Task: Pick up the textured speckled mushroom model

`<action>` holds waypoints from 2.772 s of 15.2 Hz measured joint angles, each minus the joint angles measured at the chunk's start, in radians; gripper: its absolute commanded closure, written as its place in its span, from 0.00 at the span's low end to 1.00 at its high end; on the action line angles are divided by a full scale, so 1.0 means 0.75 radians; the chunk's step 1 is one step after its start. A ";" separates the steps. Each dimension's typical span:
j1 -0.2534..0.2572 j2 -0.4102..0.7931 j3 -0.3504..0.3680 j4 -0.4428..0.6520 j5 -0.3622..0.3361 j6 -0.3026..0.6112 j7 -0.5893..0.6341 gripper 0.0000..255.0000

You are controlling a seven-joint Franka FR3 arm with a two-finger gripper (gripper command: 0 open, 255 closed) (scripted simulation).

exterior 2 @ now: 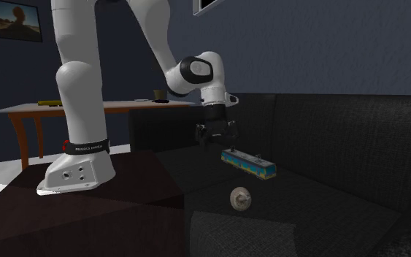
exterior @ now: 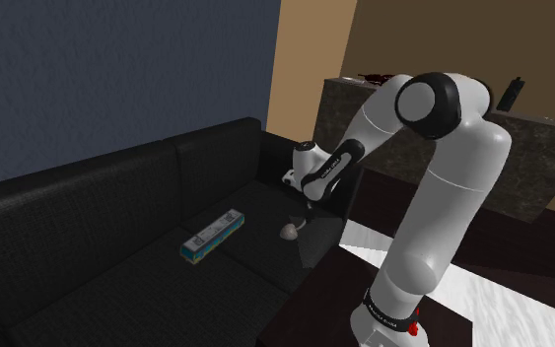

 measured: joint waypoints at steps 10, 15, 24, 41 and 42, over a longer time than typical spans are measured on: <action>-0.060 0.612 -0.059 0.302 -0.211 0.360 -0.093 0.00; -0.046 0.770 -0.080 0.374 -0.251 0.450 -0.052 0.00; -0.036 0.876 -0.090 0.417 -0.257 0.511 -0.008 1.00; -0.061 0.645 -0.064 0.331 -0.237 0.371 -0.110 1.00; -0.061 0.624 -0.061 0.325 -0.234 0.356 -0.119 1.00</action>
